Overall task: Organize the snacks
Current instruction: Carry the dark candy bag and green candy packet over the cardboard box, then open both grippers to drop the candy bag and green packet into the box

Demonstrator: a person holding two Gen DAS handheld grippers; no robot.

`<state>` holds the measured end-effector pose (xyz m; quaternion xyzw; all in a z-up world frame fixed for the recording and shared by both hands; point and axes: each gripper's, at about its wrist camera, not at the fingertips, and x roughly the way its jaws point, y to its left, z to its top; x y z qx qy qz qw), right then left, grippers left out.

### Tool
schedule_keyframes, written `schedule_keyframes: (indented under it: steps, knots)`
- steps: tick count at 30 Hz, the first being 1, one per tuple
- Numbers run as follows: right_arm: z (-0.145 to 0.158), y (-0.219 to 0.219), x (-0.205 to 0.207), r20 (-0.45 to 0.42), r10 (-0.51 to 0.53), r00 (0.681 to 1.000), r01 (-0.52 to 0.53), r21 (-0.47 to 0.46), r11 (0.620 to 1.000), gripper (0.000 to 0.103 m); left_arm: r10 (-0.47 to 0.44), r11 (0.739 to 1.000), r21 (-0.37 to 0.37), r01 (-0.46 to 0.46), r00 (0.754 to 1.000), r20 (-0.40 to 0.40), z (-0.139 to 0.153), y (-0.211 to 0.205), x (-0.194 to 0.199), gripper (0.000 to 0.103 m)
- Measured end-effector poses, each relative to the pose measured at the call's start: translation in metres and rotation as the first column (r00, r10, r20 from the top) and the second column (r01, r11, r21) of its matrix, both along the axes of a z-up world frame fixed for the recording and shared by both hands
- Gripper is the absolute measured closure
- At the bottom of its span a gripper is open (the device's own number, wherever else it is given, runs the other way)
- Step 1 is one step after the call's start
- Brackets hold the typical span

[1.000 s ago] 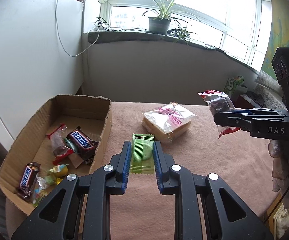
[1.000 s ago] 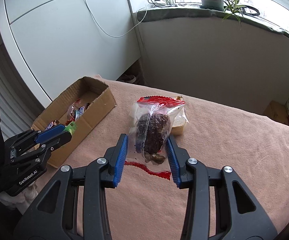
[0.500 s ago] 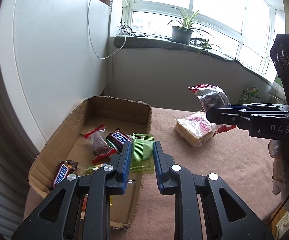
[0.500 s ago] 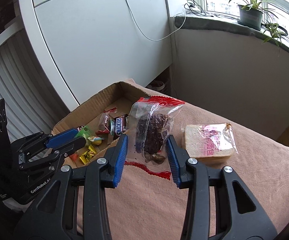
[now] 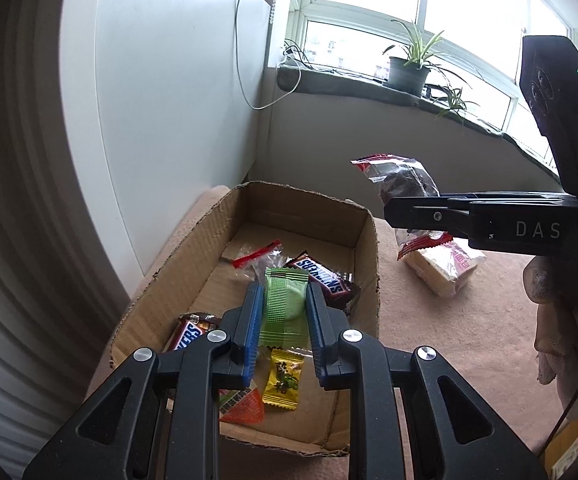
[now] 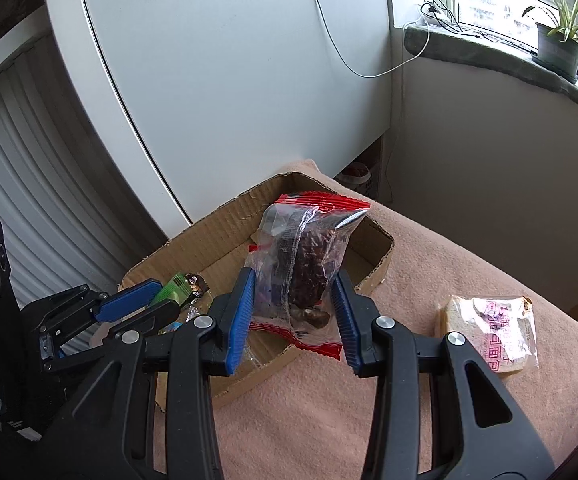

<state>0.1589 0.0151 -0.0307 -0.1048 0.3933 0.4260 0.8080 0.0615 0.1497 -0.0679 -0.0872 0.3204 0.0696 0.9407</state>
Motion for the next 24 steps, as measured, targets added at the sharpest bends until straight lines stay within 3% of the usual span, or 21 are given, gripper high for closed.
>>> schedule_keyframes:
  steps: [21, 22, 23, 24]
  knots:
    - [-0.041, 0.048, 0.02, -0.122, 0.063, 0.991, -0.069, -0.042, 0.997, 0.062, 0.034, 0.999, -0.01, -0.034, 0.999, -0.041, -0.018, 0.014, 0.01, 0.082]
    - [-0.041, 0.048, 0.02, -0.113, 0.06, 0.992, -0.066, -0.045, 0.997, 0.057, 0.031, 0.999, -0.009, -0.031, 0.999, -0.044, -0.018, 0.014, 0.009, 0.081]
    - [-0.041, 0.048, 0.02, -0.104, 0.054, 0.993, -0.06, -0.052, 0.997, 0.045, 0.028, 1.0, -0.005, -0.028, 0.998, -0.047, -0.018, 0.013, 0.01, 0.078]
    - [-0.04, 0.047, 0.02, -0.097, 0.049, 0.994, -0.054, -0.048, 0.997, 0.039, 0.027, 1.0, 0.001, -0.027, 0.998, -0.05, -0.018, 0.012, 0.01, 0.065]
